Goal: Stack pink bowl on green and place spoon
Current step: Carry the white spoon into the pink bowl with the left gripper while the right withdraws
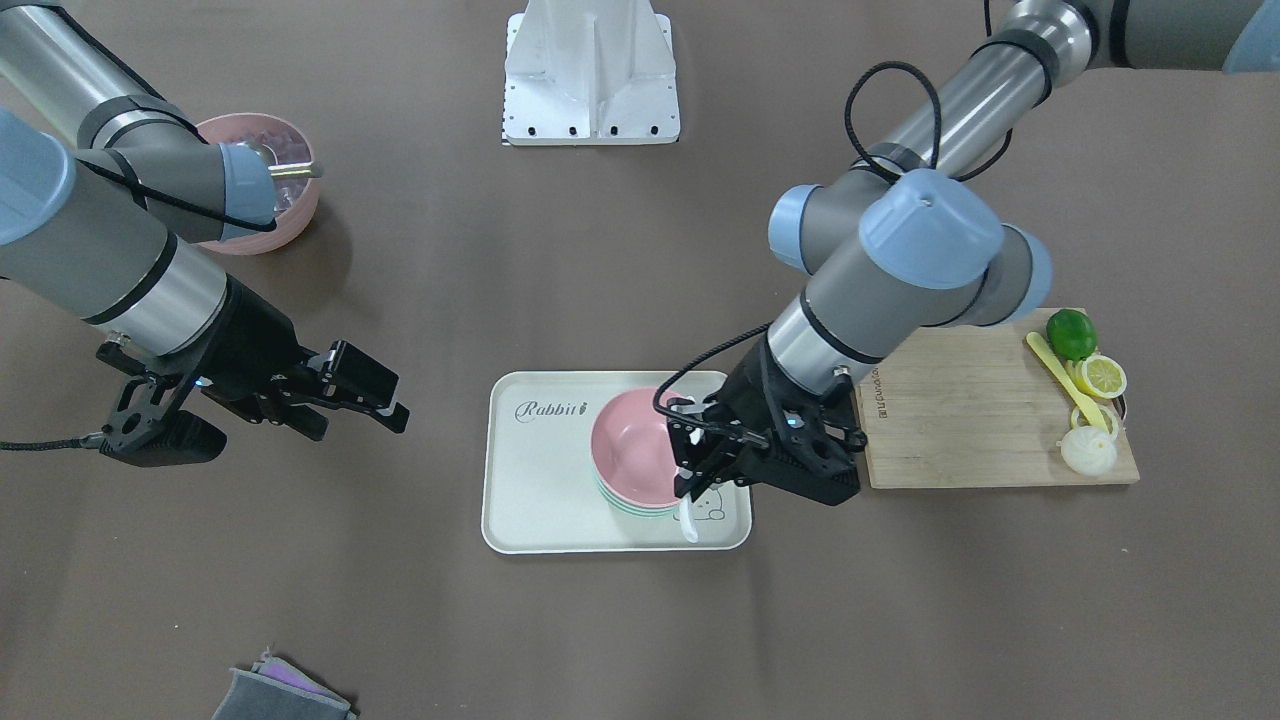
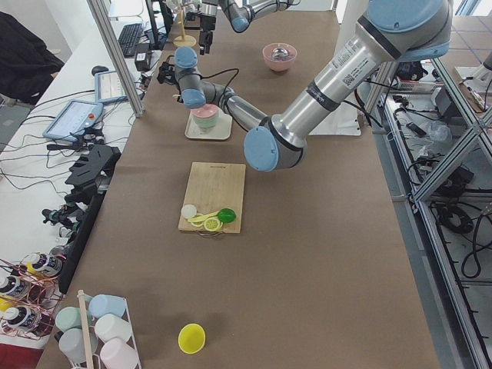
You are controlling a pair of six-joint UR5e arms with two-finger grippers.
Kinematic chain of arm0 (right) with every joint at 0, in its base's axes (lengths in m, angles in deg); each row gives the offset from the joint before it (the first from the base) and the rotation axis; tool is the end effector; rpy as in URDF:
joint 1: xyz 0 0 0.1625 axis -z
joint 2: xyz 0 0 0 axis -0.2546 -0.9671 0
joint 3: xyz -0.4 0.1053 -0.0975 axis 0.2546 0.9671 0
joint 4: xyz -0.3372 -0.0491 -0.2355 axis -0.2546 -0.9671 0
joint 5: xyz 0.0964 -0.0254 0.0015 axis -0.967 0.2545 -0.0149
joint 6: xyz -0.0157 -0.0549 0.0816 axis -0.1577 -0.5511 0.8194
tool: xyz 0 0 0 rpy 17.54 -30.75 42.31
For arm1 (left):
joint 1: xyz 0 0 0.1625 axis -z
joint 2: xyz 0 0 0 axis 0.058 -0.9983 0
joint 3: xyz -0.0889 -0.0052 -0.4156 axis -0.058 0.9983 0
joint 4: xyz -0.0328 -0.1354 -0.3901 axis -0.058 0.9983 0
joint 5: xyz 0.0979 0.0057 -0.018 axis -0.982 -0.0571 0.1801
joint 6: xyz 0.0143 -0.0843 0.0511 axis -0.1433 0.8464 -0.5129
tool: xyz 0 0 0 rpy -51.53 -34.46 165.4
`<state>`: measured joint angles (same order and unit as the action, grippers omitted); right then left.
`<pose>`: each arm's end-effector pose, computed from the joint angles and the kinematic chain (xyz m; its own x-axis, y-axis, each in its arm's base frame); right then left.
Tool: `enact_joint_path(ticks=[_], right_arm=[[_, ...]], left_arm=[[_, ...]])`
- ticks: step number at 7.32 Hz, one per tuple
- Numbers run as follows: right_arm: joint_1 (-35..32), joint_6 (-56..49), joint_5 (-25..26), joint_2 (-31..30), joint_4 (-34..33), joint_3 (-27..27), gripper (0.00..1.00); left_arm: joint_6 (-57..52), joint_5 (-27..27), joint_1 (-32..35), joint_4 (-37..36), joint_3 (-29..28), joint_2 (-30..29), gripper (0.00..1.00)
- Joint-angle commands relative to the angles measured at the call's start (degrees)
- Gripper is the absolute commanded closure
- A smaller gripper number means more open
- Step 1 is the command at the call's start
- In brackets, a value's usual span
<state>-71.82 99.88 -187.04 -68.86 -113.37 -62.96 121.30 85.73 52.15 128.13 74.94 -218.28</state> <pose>-0.3184 -0.6144 0.2586 0.3418 0.0943 0.9350 -0.2061 0.9783 -0.0233 0.4509 -0.6489 0.1755 0.3692 0.2449 -0.8965 0.2324 0.9097 0.3442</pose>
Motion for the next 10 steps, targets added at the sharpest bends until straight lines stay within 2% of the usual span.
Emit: enact_joint_path(ticks=[1,3,4,5,8,10], right_arm=[[0.03,-0.51,0.16,-0.31,-0.07,-0.06,0.0],[0.03,-0.51,0.43,-0.22,-0.07,0.03,0.0],[0.03,-0.42,0.43,-0.13,-0.16,-0.05,0.0],[0.03,-0.34,0.43,-0.13,-0.25,0.03,0.0],[-0.75,-0.42,0.08,-0.31,-0.42,-0.14,0.0],[-6.8,-6.18,-2.64,-3.62,-2.79,-2.15,0.0]], left_arm=[[0.22,-3.78,-2.42,1.29,-1.2,-0.43,1.0],[0.84,-3.6,-2.42,1.38,-1.29,0.27,1.0],[1.97,-3.43,-2.42,1.38,-1.29,0.27,0.46],[8.07,-3.43,-2.42,2.17,-0.51,0.27,0.02],[10.16,-2.38,-1.46,1.83,1.43,0.45,0.02],[6.32,6.89,8.59,-1.85,7.91,6.83,0.02]])
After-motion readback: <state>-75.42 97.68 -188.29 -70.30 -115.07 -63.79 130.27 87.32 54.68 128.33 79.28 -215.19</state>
